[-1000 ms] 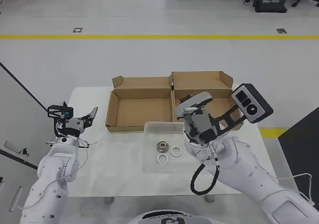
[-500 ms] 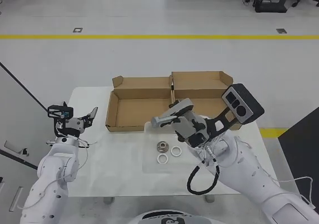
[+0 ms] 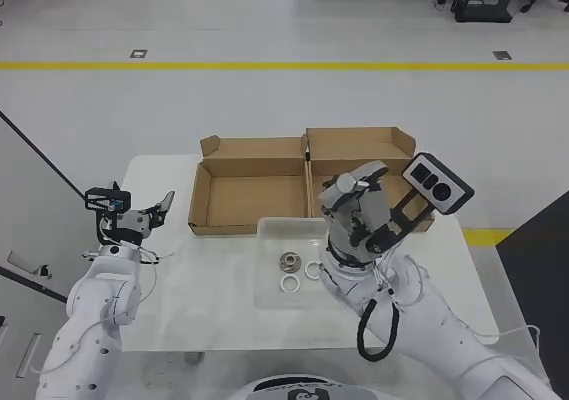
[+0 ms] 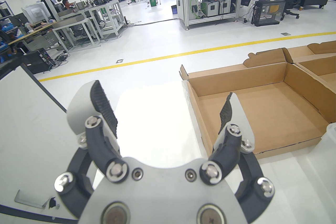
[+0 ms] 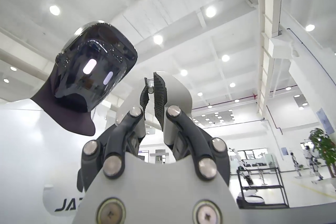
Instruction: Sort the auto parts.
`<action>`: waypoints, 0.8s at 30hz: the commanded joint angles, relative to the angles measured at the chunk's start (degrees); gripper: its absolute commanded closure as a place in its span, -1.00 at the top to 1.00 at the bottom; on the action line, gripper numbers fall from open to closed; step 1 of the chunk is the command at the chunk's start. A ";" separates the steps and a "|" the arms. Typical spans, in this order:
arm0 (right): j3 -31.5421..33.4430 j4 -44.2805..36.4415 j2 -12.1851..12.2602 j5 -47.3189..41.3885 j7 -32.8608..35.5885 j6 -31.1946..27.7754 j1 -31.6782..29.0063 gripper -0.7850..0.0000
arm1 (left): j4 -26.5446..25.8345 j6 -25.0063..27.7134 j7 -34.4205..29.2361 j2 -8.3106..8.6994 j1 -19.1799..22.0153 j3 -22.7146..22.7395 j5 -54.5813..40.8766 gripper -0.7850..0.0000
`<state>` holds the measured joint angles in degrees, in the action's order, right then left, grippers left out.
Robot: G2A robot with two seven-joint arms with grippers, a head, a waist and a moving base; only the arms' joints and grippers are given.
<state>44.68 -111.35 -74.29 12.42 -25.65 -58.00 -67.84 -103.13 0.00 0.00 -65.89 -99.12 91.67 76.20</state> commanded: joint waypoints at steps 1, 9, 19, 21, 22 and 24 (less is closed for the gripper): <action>-0.22 -0.05 -0.03 -0.42 0.20 -0.01 0.01 -1.00 | 0.00 0.00 0.00 0.00 0.00 0.00 0.00 1.00; -0.22 -0.05 -0.03 -0.42 0.20 -0.01 0.01 -1.00 | 0.00 0.00 0.00 0.00 0.00 0.00 0.00 1.00; -0.07 -1.34 -0.28 -1.99 0.99 1.18 -1.29 -1.00 | 0.00 0.00 0.00 0.00 0.00 0.00 0.00 1.00; 0.03 -1.83 -0.54 -3.13 0.70 0.69 -2.00 -1.00 | 0.00 0.00 0.00 0.00 0.00 0.00 0.00 1.00; 0.13 -2.04 -0.68 -3.38 0.66 0.41 -2.28 -1.00 | 0.00 0.00 0.00 0.00 0.00 0.00 0.00 1.00; 0.35 -2.45 -0.97 -4.10 0.27 0.06 -2.96 -1.00 | 0.00 0.00 0.00 0.00 0.00 0.00 0.00 1.00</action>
<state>44.91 -113.58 -75.11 8.70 -25.12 -57.75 -70.45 -103.13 0.00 0.00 -65.89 -99.12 91.67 76.20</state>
